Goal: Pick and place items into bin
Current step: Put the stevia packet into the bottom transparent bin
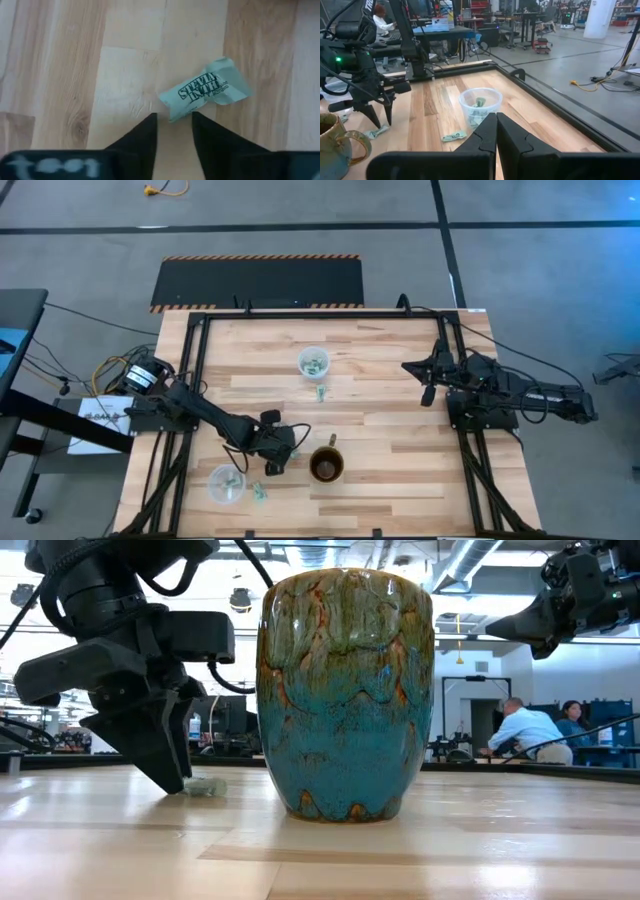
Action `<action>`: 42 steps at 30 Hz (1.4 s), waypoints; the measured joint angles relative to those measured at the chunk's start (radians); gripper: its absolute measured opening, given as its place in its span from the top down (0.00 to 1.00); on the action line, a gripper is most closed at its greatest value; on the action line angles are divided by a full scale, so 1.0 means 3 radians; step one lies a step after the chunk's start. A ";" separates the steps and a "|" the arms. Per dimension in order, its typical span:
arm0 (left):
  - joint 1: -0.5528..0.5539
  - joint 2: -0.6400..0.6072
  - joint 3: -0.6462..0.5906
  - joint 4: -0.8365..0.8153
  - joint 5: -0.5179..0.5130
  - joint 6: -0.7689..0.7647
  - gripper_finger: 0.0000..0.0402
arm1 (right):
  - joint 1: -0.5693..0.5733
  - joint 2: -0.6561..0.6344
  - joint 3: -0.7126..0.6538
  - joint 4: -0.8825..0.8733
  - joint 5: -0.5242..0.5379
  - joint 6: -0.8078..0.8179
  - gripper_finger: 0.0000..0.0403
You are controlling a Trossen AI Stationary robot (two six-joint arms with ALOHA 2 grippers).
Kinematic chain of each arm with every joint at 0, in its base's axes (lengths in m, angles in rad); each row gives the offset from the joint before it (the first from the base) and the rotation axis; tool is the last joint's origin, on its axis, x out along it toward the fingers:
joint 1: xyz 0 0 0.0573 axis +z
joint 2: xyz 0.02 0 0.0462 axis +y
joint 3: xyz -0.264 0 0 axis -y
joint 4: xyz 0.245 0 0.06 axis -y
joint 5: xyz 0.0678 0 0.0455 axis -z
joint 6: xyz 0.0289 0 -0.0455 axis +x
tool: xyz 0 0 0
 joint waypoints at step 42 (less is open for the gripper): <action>-0.0654 -0.2263 -0.0003 -0.1022 0.0250 -0.0708 1.00 | 0.0000 -0.0001 0.0000 -0.0067 0.0000 0.0000 1.00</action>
